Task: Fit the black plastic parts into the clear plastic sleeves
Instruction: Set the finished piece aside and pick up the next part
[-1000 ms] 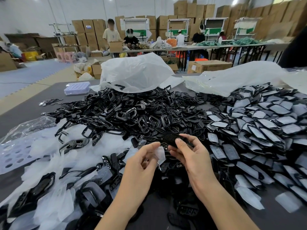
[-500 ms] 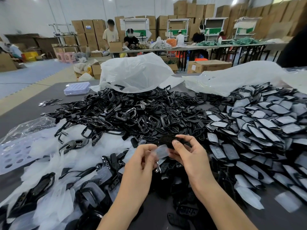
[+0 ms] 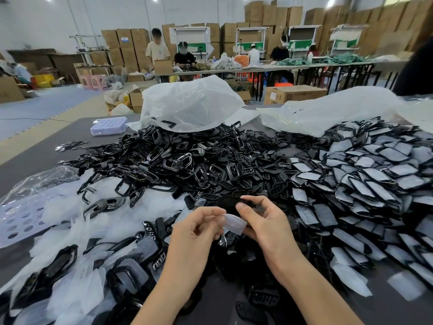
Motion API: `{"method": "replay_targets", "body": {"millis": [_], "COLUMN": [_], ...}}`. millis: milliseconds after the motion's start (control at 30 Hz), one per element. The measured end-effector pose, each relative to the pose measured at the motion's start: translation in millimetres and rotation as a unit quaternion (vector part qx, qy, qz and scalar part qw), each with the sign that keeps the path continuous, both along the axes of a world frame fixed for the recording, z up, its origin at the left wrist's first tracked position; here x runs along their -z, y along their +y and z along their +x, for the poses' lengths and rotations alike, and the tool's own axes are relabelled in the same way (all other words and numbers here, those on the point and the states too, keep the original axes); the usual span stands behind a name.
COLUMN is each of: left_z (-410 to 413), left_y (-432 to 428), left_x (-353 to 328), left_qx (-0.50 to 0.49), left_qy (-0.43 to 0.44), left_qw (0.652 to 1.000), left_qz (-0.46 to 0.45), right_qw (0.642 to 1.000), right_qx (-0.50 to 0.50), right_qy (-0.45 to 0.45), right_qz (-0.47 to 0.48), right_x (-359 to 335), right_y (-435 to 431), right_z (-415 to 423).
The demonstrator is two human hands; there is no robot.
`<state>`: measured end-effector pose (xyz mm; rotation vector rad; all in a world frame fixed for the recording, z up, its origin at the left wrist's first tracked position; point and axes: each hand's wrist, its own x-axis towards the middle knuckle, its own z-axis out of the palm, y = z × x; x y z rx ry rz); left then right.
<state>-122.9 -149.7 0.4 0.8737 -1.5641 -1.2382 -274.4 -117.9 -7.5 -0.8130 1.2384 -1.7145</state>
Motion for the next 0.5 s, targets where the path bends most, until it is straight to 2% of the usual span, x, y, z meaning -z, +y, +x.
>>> {"method": "replay_targets", "body": {"millis": [200,500], "left_z": [-1,-2], "left_y": [0,1], "left_x": [0,3], "left_qx": [-0.086,-0.108], "left_qy": [0.022,0.046], "left_qw": [0.996,0.993], "left_qz": [-0.012,0.010], "right_qw": [0.999,0.995], "right_qx": [-0.047,-0.099], "right_qy": [0.005,-0.016], "right_qz": [0.002,-0.019], "right_x": [-1,-6], "right_y": [3,5], "right_z": [6,15]}}
